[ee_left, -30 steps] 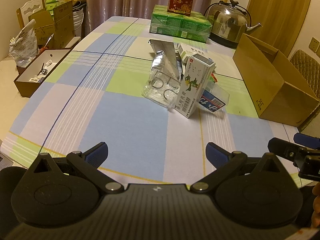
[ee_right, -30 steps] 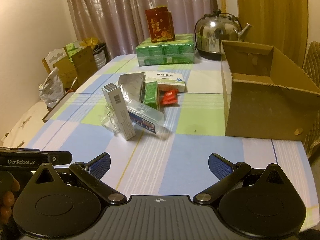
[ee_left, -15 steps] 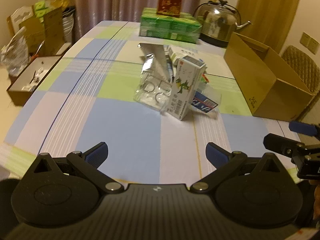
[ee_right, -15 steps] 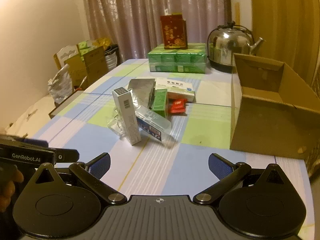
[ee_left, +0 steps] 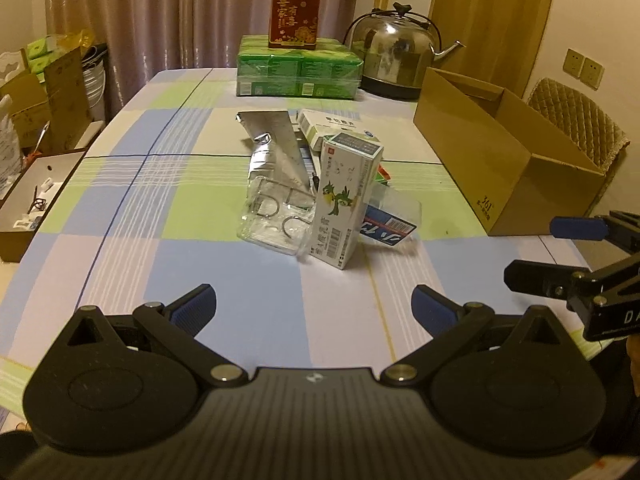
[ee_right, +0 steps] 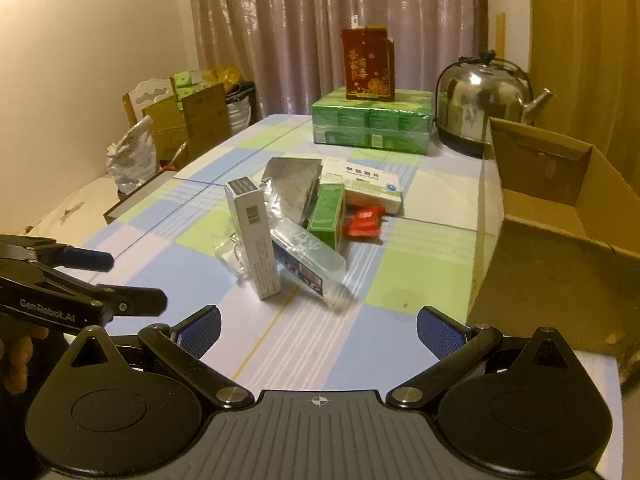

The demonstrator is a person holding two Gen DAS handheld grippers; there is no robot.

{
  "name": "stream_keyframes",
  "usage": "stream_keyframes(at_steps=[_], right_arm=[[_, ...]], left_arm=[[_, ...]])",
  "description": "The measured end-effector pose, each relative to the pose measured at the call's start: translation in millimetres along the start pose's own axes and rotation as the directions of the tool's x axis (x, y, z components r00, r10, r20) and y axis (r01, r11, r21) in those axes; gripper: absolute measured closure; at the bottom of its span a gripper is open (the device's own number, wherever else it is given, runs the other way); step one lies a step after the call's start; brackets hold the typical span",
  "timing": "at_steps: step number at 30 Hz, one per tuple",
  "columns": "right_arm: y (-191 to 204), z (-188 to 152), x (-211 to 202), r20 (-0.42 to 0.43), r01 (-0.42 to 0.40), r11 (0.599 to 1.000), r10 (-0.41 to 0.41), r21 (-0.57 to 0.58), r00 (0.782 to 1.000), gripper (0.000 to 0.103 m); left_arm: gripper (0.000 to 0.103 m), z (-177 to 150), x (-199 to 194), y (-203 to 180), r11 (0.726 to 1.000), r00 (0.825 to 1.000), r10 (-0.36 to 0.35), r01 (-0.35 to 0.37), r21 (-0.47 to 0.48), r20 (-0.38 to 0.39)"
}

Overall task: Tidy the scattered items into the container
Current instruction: 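Move both tools toward the pile of items on the table, then grasp the white parrot medicine box with left tool while right tool grasps clear plastic box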

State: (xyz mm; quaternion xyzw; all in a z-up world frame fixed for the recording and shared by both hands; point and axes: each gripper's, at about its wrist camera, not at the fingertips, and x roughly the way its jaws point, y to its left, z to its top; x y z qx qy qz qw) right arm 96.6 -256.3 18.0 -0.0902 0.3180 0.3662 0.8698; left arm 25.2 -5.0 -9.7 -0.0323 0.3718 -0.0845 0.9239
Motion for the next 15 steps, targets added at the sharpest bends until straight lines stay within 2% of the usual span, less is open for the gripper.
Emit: stream_keyframes(at_steps=[8, 15], right_arm=[[2.3, 1.6, 16.9, 0.003, -0.019, 0.997, 0.019, -0.076, 1.0, 0.002], [2.7, 2.7, 33.4, -0.004, -0.027, 0.992, 0.027, -0.119, 1.0, 0.002]], left_arm=[[0.001, 4.1, 14.4, 5.6, 0.999, 1.0, -0.015, 0.015, 0.029, 0.001], [0.001, 8.7, 27.9, 9.9, 0.992, 0.997, -0.081, 0.081, 0.098, -0.001]])
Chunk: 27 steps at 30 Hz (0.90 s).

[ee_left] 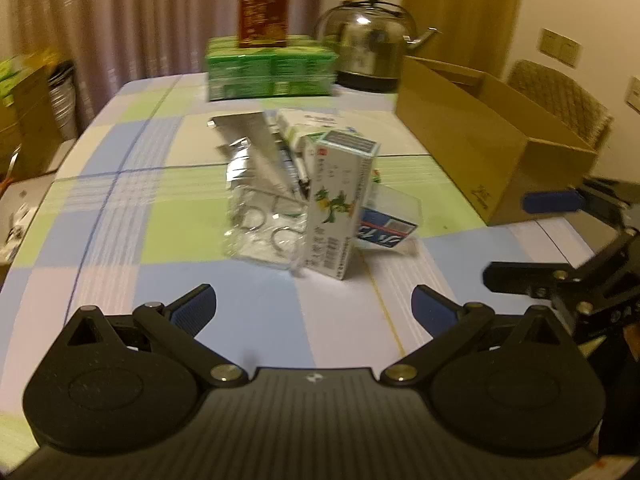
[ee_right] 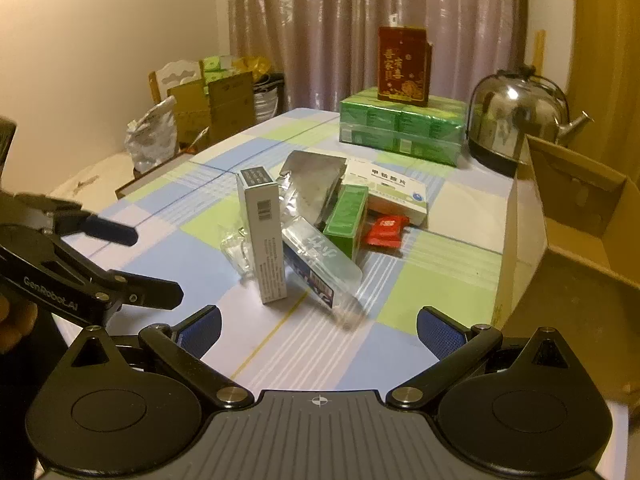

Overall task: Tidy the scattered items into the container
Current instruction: 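Grasp the white parrot medicine box with left tool while right tool grasps clear plastic box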

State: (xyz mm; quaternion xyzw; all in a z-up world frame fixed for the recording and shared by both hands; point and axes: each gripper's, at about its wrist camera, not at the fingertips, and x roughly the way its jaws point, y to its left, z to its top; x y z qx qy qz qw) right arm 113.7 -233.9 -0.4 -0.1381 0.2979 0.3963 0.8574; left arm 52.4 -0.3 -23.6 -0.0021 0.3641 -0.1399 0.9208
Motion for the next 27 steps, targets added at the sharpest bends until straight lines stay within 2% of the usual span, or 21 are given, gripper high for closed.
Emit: stream_keyframes(at_steps=[2, 5, 7, 10, 12, 19, 22, 27], right_arm=[[0.4, 0.1, 4.5, -0.005, 0.001, 1.0, -0.001, -0.015, 1.0, 0.002], [0.3, 0.2, 11.1, -0.013, 0.021, 0.999, -0.021, -0.025, 1.0, 0.002], [0.3, 1.0, 15.9, -0.016, 0.025, 0.998, -0.026, -0.056, 1.0, 0.002], [-2.7, 4.2, 25.3, -0.028, 0.021, 0.994, -0.024, -0.106, 0.999, 0.016], [-7.6, 7.9, 33.8, -0.033, 0.021, 0.992, -0.025, -0.127, 0.999, 0.019], [-21.9, 21.6, 68.4, -0.068, -0.021, 0.978, 0.007, -0.206, 0.998, 0.032], [-28.4, 25.5, 85.5, -0.091, -0.04, 0.975, 0.02, -0.217, 0.996, 0.042], [-36.5, 24.1, 104.0, -0.116, -0.079, 0.97, 0.053, -0.232, 0.992, 0.049]], left_arm=[[0.001, 1.9, 4.0, 0.9, 0.999, 1.0, -0.026, 0.026, 0.045, 0.002], [0.001, 5.1, 12.4, 2.1, 0.993, 0.999, -0.034, 0.034, 0.113, 0.0], [0.005, 6.7, 17.1, 3.0, 0.992, 1.0, -0.023, 0.023, 0.122, 0.001], [0.01, 10.1, 25.2, 3.0, 0.98, 1.0, -0.028, 0.03, 0.198, -0.014], [0.01, 11.3, 29.7, 2.7, 0.972, 1.0, -0.027, 0.029, 0.233, -0.014], [0.014, 18.4, 43.0, 3.4, 0.968, 0.998, -0.06, 0.06, 0.245, -0.008], [0.018, 20.9, 51.6, 1.4, 0.965, 0.998, -0.061, 0.063, 0.255, -0.016], [0.018, 22.4, 63.6, -3.6, 0.955, 0.999, -0.039, 0.043, 0.293, -0.021]])
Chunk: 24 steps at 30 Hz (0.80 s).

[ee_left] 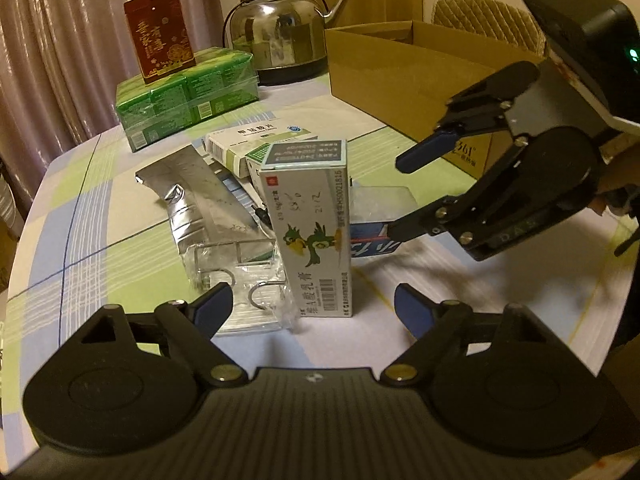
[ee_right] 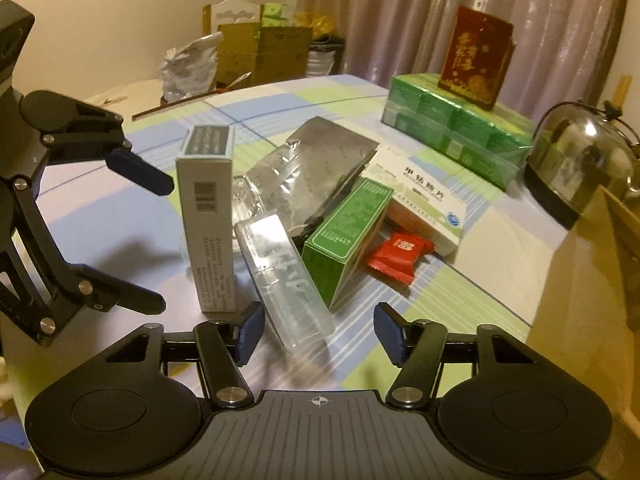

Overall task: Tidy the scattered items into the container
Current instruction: 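Grasp the white parrot medicine box with left tool while right tool grasps clear plastic box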

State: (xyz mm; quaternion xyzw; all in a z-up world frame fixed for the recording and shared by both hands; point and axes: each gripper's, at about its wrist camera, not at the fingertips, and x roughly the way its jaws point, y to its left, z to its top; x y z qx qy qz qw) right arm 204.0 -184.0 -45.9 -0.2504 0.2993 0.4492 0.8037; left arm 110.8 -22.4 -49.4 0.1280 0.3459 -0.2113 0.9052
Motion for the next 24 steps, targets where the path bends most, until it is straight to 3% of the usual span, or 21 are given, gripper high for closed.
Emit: stream_keyframes(at_steps=[4, 13, 18, 22, 24], right_arm=[[-6.6, -0.4, 9.2, 0.001, -0.041, 0.999, 0.041, 0.029, 0.999, 0.06], [-18.8, -7.2, -5.9, -0.009, -0.052, 0.981, 0.055, 0.187, 0.998, 0.068], [-21.6, -20.3, -25.0, -0.027, -0.03, 0.963, 0.038, 0.267, 0.999, 0.072], [-22.3, -32.9, -36.7, -0.043, -0.011, 0.951, 0.025, 0.309, 0.999, 0.076], [-21.0, -37.6, -42.6, -0.044, 0.004, 0.946, 0.011, 0.325, 0.999, 0.076]], left_arm=[[0.018, 1.0, 5.5, 1.4, 1.0, 1.0, -0.006, 0.006, -0.014, -0.003], [0.024, 12.8, 13.8, -1.8, 1.0, 1.0, -0.009, 0.009, -0.014, 0.014], [0.043, 22.2, 20.4, -8.1, 1.0, 1.0, -0.014, 0.014, 0.002, 0.012], [0.069, 26.5, 23.5, -11.2, 1.0, 1.0, 0.017, -0.017, -0.012, -0.007], [0.07, 28.8, 22.5, -11.0, 1.0, 1.0, 0.013, -0.013, -0.027, -0.015]])
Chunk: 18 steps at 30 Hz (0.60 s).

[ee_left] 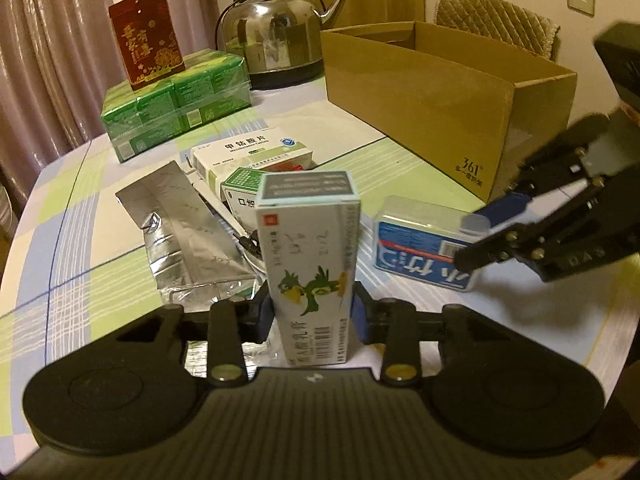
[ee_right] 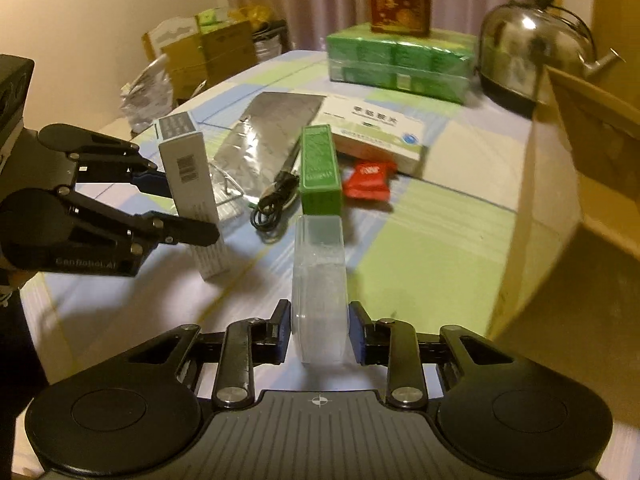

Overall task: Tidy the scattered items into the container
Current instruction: 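Grasp the white parrot medicine box with left tool while right tool grasps clear plastic box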

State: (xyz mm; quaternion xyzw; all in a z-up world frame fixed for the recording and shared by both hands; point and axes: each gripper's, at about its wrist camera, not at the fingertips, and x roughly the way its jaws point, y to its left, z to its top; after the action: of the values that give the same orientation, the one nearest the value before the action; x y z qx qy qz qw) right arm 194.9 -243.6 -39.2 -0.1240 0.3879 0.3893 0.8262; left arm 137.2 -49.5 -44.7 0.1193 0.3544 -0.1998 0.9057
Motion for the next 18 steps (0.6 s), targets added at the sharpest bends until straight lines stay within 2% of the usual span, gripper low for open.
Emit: stream_keyframes(at_steps=[4, 10, 17, 18], right_arm=[[0.0, -5.7, -11.2, 0.003, 0.016, 0.999, -0.016, 0.044, 1.0, 0.076], [2.0, -15.1, -20.4, 0.005, 0.039, 0.996, -0.04, 0.077, 0.999, 0.076], [8.9, -26.7, -16.2, 0.018, 0.069, 0.996, -0.07, 0.062, 0.997, 0.075], [9.4, -28.1, -14.6, 0.017, 0.069, 0.996, -0.07, 0.061, 0.997, 0.075]], left_arm=[[0.07, 4.5, -9.9, -7.2, 1.0, 0.999, -0.011, 0.011, 0.018, -0.031], [0.07, 6.0, -20.2, -20.8, 0.996, 0.994, -0.064, 0.069, 0.051, -0.088], [0.07, -9.7, -6.4, -34.3, 0.996, 0.992, -0.051, 0.06, 0.068, -0.119], [0.07, -12.5, -5.8, -35.2, 1.0, 0.992, -0.013, 0.015, 0.014, -0.122]])
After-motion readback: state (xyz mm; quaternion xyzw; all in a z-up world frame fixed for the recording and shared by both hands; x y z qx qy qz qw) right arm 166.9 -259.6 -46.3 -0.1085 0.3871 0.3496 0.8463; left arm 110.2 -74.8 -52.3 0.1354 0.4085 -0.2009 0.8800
